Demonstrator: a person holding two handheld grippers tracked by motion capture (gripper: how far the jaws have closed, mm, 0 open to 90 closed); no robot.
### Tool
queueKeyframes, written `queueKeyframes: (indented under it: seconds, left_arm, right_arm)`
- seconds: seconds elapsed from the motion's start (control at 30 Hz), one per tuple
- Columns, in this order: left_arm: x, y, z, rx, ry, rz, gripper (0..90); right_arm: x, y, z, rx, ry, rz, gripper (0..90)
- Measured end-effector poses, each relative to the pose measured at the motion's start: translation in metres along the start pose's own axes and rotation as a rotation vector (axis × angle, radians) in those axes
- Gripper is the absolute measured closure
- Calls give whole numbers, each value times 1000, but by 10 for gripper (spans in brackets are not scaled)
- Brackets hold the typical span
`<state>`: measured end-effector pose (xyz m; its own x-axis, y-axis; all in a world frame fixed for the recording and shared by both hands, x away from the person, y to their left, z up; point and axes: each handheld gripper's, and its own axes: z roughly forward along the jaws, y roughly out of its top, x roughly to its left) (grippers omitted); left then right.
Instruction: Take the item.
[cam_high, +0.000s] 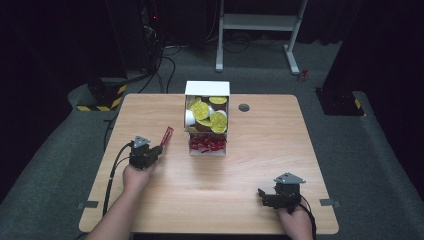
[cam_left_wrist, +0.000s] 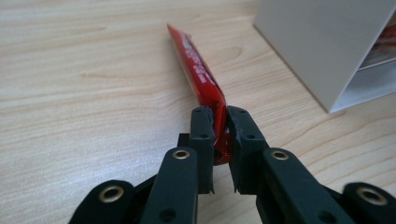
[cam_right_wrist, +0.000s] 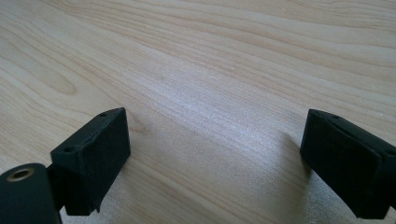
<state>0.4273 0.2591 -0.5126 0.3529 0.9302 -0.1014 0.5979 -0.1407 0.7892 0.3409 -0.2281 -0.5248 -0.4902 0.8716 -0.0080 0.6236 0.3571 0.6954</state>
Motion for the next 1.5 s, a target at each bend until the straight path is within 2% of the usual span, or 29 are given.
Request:
queueKeyframes:
  seconds: [0.23,0.33,0.47,0.67,0.83,0.9,0.93,1.03,1.2,1.27,1.43,1.5]
  left_arm:
    - [-1,-1,2,0,-2,-7,796]
    - [-1,0,1,1,9,-7,728]
    - [0,1,0,2,1,-18,646]
    - [-1,3,-6,-12,0,-19,608]
    - [-3,4,-12,-24,8,8,541]
    - [-4,4,-14,-21,-1,5,484]
    - [-5,3,-16,-23,-3,14,471]
    - [-6,1,-20,-31,-14,4,442]
    - [-4,-4,-30,-28,-25,4,413]
    - [-4,-5,-33,-13,-25,12,401]
    - [-5,-10,-45,-31,-41,6,388]
    - [-5,-13,-48,-30,-39,20,385]
  right_arm:
    - [0,0,0,0,0,0,81]
    - [0,0,0,0,0,0,81]
    - [0,0,0,0,0,0,81]
    - [0,0,0,0,0,-1,81]
    - [0,0,0,0,0,-1,81]
    - [0,0,0,0,0,-1,81]
    - [0,0,0,0,0,-1,81]
    - [0,0,0,0,0,-1,81]
    - [0,0,0,0,0,-1,81]
    - [0,0,0,0,0,-1,81]
    - [0,0,0,0,0,-1,81]
    - [0,0,0,0,0,-1,81]
